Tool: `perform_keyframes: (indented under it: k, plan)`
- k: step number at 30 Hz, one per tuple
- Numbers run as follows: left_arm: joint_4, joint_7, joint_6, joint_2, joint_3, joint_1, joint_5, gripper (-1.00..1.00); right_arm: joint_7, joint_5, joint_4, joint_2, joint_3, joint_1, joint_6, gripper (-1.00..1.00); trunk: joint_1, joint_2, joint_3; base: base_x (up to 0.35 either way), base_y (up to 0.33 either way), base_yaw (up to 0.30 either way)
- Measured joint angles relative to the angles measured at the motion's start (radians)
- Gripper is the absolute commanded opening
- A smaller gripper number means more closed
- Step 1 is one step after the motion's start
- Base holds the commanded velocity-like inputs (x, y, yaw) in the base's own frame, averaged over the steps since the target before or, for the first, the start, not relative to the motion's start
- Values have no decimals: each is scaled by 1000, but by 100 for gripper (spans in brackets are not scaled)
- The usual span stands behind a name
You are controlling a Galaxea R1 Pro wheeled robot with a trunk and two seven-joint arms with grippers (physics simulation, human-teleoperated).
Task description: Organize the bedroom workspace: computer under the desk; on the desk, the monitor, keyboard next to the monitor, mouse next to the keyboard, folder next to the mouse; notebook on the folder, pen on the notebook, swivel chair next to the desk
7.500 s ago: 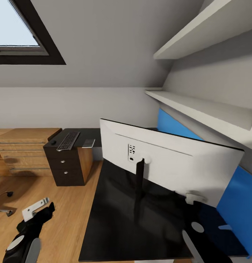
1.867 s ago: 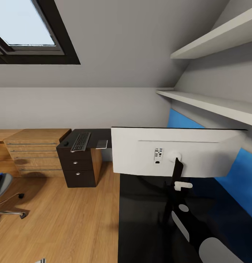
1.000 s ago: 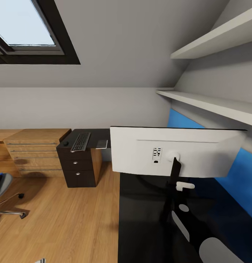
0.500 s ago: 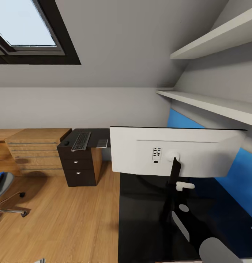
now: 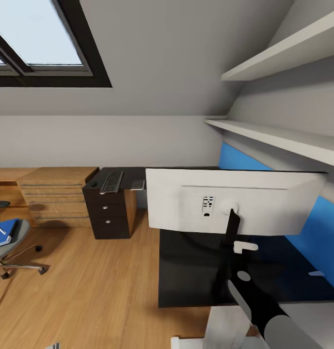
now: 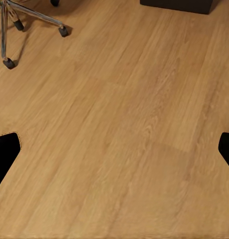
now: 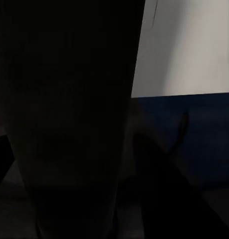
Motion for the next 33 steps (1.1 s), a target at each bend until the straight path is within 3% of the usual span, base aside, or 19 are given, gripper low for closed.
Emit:
perform_keyframes:
  k: [9,14,26,33]
  plan:
    - [0,0,0,0,0,0,0,100,-1,4,-1,1,-1,0,3,-100,0,0,0,-333,3,0]
    - [-1,0,-1,0,0,0,0,100,-2,3,-1,2,-1,0,3,-100,0,0,0,-222,209,0]
    - [-1,0,0,-1,-1,0,0,100,-2,7,-1,1,-2,0,3,-100,-1,0,0,-122,298,0]
    - [0,0,0,0,-1,0,0,100,0,4,0,1,0,0,2,-100,-1,0,0,-15,87,0]
